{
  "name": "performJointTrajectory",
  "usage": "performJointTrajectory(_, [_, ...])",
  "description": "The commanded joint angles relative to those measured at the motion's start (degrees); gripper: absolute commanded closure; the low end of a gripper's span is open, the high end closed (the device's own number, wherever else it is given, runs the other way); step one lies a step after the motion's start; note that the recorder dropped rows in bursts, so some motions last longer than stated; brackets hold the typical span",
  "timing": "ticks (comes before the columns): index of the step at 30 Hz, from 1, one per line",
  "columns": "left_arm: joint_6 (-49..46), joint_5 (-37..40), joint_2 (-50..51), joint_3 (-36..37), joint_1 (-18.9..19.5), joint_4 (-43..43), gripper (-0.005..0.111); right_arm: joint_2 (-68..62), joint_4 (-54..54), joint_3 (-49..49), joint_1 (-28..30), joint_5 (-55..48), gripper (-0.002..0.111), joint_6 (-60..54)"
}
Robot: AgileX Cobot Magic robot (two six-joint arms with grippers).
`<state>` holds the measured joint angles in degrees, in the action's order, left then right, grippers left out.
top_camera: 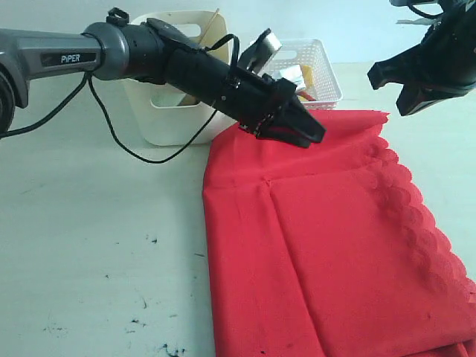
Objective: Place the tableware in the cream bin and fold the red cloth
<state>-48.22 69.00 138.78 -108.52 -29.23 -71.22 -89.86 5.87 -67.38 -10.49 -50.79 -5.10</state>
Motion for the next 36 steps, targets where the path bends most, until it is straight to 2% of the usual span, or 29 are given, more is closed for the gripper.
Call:
performJointTrajectory(1, [6.85, 0.96, -2.29, -0.30, -0.75, 13.12, 0.088, -0.24, 5.69, -0.39, 0.15, 0.26, 0.108, -5.80])
performJointTrajectory(5, [10.63, 0.96, -3.59, 0.62, -0.75, 17.38, 0.107, -2.09, 12.48, -0.16, 0.15, 0.13, 0.108, -11.93])
performJointTrajectory(9, [12.98, 0.96, -5.37, 2.52, -0.75, 21.20, 0.107, -6.06, 15.72, 1.60, 0.15, 1.83, 0.108, -15.42])
performJointTrajectory(18, [17.83, -0.24, -10.93, 10.41, -0.75, 30.26, 0.107, -20.09, 14.27, 2.04, 0.15, 1.51, 0.108, -15.32])
performJointTrajectory(24, [18.05, -4.57, -12.96, 15.17, -0.75, 30.40, 0.107, -23.79, 10.20, 2.87, 0.15, 0.76, 0.108, -10.90])
performJointTrajectory(28, [18.05, -6.59, -12.96, 17.38, -0.75, 30.40, 0.107, -23.79, 6.75, 5.73, 0.15, 0.76, 0.108, -6.64])
performJointTrajectory(36, [18.05, -9.17, -12.96, 20.71, -0.75, 30.40, 0.107, -23.79, 6.50, 13.87, 0.15, 3.34, 0.108, -4.90])
